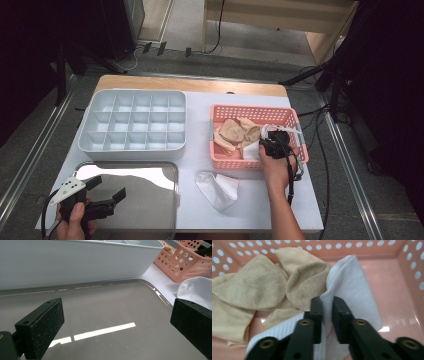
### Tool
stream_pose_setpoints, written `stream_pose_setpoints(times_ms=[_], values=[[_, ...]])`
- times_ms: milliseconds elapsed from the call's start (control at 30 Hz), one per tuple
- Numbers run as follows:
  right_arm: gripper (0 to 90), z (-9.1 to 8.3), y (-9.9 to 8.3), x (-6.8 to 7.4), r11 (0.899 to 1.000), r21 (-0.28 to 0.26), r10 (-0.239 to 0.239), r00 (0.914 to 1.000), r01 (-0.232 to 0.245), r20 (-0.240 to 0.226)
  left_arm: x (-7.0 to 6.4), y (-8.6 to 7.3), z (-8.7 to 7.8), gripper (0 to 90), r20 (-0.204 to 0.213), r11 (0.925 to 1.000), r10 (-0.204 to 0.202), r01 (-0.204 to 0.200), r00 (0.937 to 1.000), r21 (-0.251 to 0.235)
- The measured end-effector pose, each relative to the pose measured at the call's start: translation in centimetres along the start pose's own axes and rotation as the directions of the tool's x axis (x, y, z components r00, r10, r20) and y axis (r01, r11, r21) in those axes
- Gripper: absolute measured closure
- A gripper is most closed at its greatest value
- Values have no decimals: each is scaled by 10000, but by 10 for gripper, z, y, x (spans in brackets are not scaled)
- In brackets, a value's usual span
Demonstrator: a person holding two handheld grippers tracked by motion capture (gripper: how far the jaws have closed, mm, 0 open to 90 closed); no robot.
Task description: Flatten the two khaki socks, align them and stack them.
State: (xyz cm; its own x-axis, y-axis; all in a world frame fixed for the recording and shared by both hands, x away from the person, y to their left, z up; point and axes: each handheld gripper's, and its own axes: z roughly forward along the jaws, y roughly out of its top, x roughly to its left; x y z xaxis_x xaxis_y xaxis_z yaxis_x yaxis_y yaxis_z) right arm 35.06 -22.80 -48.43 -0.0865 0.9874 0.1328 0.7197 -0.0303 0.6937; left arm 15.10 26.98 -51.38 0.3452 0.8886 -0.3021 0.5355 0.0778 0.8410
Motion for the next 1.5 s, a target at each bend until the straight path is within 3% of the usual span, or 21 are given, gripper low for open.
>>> stream_pose_setpoints(times_ms=[167,400,533,700,733,833,933,1033,1233,1267,1333,1367,1433,1500], values=[[885,-4,-3,-3,9995,-292,-159,9997,154,-161,1,0,0,0,-3,10000,9,-9,10000,-7],[888,-21,-1,-9,9923,-1230,-146,9994,108,-299,1,0,0,0,-4,10000,3,-3,10000,-1],[888,-23,1,-11,9925,-1182,-325,9994,313,-77,0,0,1,0,7,10000,5,-5,10000,34],[888,-27,1,-15,9892,-1465,-66,10000,69,24,-1,0,1,0,-14,10000,54,-54,10000,34],[887,-31,1,-12,9856,-1682,-215,9995,173,-232,0,0,1,0,-27,10000,12,-12,10000,23],[888,-38,1,-1,9790,-1955,-667,9968,570,-436,0,0,1,0,-19,10000,27,-27,10000,33],[887,-47,1,12,9694,-2287,-1105,9906,896,-802,-1,-1,2,0,0,10000,83,-83,10000,51],[887,-59,3,28,9558,-2639,-1657,9789,1296,-1196,-2,0,1,0,12,10000,80,-80,10000,48],[886,-82,3,49,9344,-3293,-2154,9520,1361,-2177,-1,0,1,0,34,10000,38,-38,10000,24],[885,-83,4,50,9364,-3236,-2134,9526,1361,-2167,-1,0,1,0,41,10000,59,-59,10000,48],[883,-75,5,50,9522,-2758,-1952,9561,1313,-2185,-2,0,1,0,53,9999,89,-89,9999,56],[883,-69,7,48,9641,-2377,-1714,9614,1187,-2150,-3,0,2,0,61,9999,104,-104,9999,59],[882,-54,9,44,9768,-1918,-1324,9724,951,-1924,-3,0,2,0,54,9999,112,-112,9999,53],[879,-41,12,41,9824,-1630,-1163,9816,913,-1513,-2,0,1,0,29,9999,101,-101,9999,59]])
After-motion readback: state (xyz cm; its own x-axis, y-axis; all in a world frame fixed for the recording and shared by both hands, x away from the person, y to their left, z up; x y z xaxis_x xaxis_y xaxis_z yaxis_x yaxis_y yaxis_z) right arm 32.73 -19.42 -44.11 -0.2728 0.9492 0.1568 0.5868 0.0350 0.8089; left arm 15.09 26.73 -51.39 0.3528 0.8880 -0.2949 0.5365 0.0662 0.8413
